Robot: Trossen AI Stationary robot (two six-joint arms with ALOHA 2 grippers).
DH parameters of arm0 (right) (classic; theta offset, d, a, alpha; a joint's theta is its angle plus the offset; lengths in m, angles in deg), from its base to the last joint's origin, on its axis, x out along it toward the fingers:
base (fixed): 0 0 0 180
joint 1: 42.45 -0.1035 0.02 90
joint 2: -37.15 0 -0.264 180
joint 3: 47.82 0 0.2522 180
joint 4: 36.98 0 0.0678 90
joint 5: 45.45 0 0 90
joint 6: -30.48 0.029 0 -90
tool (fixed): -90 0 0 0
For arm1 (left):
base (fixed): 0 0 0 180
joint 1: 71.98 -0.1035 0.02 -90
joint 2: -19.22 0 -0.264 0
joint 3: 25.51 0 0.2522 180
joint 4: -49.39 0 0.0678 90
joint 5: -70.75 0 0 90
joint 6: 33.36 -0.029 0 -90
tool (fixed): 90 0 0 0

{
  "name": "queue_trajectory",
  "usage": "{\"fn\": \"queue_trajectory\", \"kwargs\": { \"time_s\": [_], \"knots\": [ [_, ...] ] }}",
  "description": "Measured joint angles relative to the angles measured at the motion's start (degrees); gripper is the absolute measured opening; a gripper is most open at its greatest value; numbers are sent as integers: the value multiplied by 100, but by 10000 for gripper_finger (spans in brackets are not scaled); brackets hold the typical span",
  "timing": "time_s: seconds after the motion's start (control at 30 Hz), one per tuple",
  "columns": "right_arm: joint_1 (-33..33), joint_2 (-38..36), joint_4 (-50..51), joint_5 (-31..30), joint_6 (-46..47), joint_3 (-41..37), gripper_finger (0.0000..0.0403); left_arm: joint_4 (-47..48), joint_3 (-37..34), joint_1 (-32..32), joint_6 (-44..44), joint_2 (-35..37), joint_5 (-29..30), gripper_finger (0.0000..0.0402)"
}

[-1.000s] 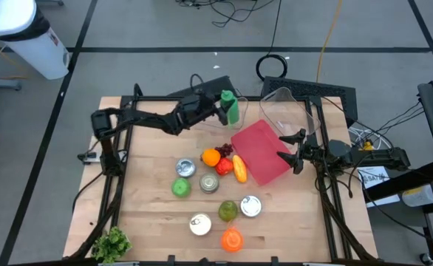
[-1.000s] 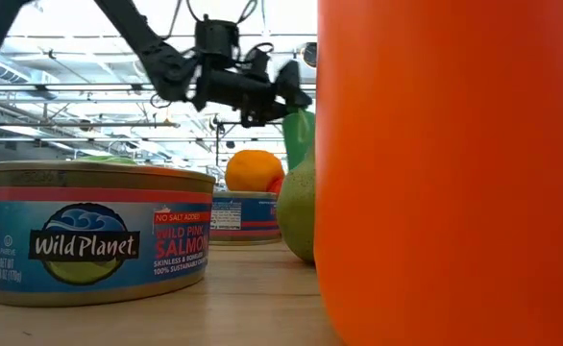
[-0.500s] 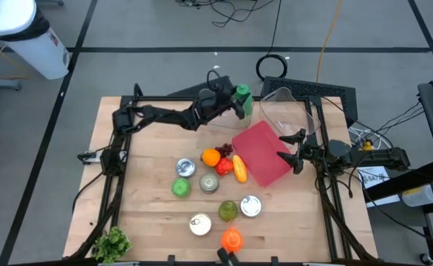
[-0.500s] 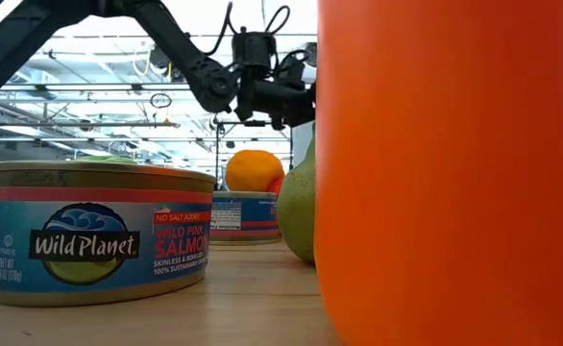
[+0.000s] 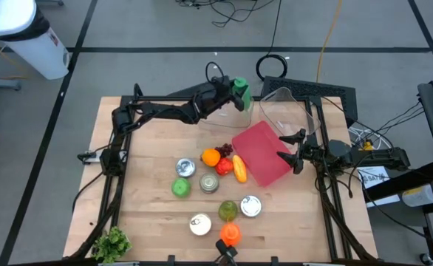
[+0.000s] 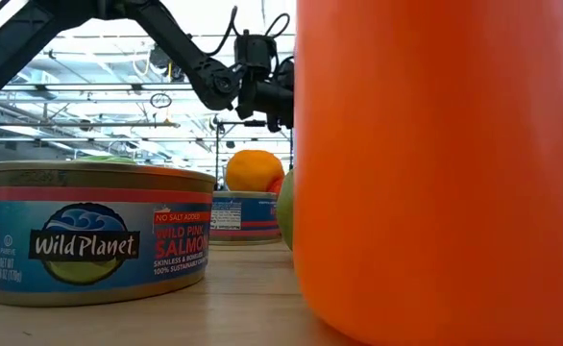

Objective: Pick & Place Food Item
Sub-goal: Put the green water bottle into the left transparent bin

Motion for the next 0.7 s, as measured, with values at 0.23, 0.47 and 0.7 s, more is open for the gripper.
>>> {"fn": "queue_trajectory", "kwargs": {
  "time_s": [0.23,0.47,0.7],
  "knots": [
    [1,0,0,1,0,0,327,144,0,4,-104,0,-23,234],
    [0,-1,0,0,1,0,327,117,0,3,31,0,-25,234],
    [1,1,0,0,-1,1,325,108,0,4,16,0,-25,234]
  ]
}}
